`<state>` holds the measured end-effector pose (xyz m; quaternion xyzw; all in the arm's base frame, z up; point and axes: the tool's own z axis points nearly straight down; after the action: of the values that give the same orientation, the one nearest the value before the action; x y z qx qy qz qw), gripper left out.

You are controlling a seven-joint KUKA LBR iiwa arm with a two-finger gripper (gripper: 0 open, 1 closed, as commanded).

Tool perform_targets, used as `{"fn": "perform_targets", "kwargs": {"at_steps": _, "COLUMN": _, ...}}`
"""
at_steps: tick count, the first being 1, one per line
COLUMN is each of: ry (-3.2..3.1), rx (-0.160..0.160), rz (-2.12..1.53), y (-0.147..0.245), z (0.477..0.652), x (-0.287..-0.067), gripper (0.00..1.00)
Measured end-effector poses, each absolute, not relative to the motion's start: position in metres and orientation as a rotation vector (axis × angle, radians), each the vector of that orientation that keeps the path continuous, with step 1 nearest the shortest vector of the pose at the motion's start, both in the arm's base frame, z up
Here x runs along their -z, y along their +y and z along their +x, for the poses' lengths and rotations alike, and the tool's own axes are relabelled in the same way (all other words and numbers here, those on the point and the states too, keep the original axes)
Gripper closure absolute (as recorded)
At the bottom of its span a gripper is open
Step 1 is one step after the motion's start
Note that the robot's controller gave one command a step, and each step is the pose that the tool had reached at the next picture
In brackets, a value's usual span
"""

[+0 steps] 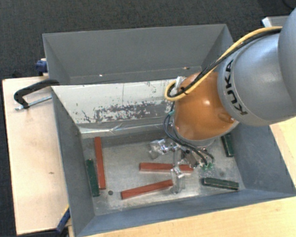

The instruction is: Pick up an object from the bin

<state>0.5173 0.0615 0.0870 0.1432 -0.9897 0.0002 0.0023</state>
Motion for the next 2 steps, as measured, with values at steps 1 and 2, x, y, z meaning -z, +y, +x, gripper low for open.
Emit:
{"fn": "perform_targets", "kwargs": {"at_steps": 1, "ry": -3.127, "rx": 0.004, "rz": 0.33, "y": 0.0897, "z": 0.5261, "x": -0.0706, "gripper": 1.0}}
{"fn": "perform_targets", "kwargs": {"at_steps": 2, "ry": -3.127, "rx": 0.004, "rz": 0.33, "y": 0.0896, "z": 0.5261, "x": -0.0706, "gripper": 1.0}}
